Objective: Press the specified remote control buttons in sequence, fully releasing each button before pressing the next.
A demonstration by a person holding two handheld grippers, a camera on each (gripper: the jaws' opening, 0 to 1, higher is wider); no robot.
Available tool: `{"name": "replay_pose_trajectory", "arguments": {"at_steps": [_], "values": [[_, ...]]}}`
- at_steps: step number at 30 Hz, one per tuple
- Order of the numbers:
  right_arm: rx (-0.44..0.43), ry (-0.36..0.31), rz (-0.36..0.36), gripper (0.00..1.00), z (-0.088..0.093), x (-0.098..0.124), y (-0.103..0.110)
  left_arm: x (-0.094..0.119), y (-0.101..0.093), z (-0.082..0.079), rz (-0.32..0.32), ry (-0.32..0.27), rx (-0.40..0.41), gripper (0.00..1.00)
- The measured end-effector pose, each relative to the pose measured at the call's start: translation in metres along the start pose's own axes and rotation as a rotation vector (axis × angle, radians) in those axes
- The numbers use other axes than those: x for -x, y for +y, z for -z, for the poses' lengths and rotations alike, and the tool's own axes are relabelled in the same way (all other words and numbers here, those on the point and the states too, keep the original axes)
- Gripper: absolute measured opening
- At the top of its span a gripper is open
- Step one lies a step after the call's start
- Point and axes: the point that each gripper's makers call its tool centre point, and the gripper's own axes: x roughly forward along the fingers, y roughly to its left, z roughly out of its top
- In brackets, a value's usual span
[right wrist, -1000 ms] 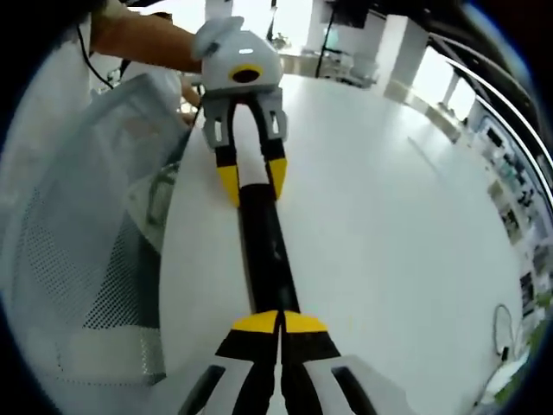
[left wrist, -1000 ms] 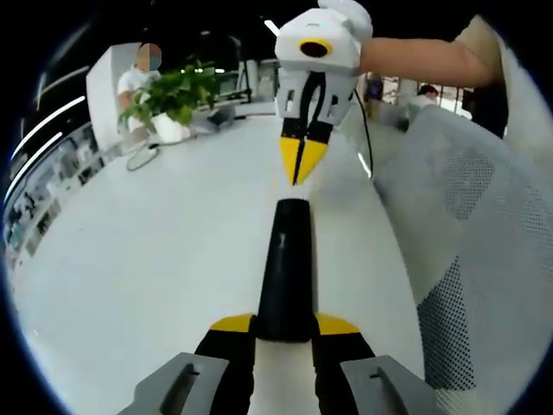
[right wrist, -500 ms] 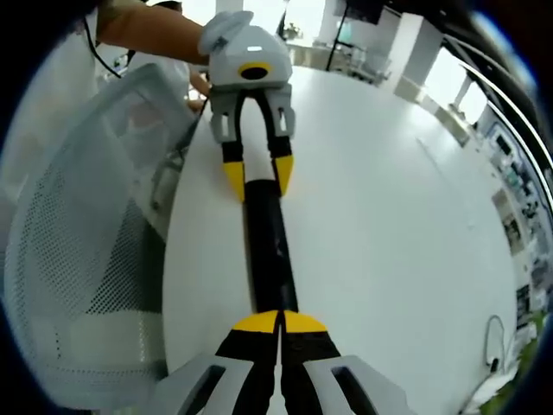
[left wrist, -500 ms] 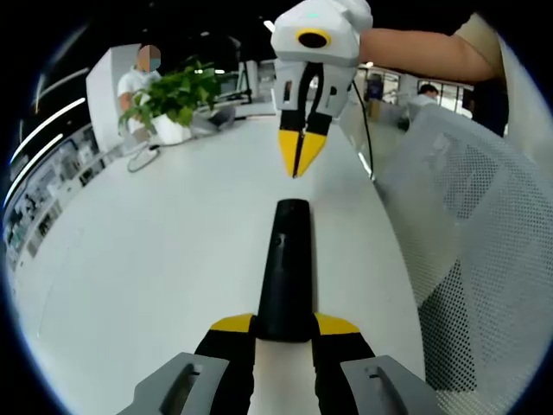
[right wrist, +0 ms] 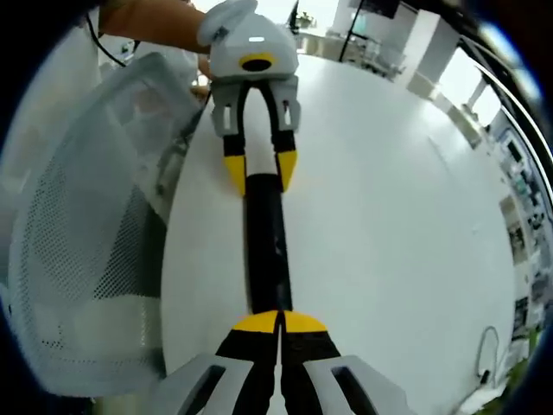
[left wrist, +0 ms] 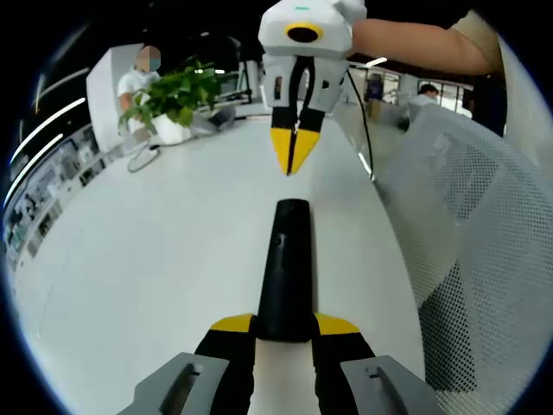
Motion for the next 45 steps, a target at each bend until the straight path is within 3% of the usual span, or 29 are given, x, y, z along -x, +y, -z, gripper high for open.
{"name": "replay_pose_trajectory", "arguments": {"at_steps": [22, 45], "values": [[0.015, 0.08, -0.109, 0.0, 0.007, -0.021, 0.004, 0.001, -0.001, -0.003, 0.002, -0.002, 0.002, 0.24], [0.046, 0.114, -0.129, 0.0, 0.008, -0.026, 0.007, 0.0, -0.001, -0.002, 0.0, -0.004, 0.0, 0.24]]}}
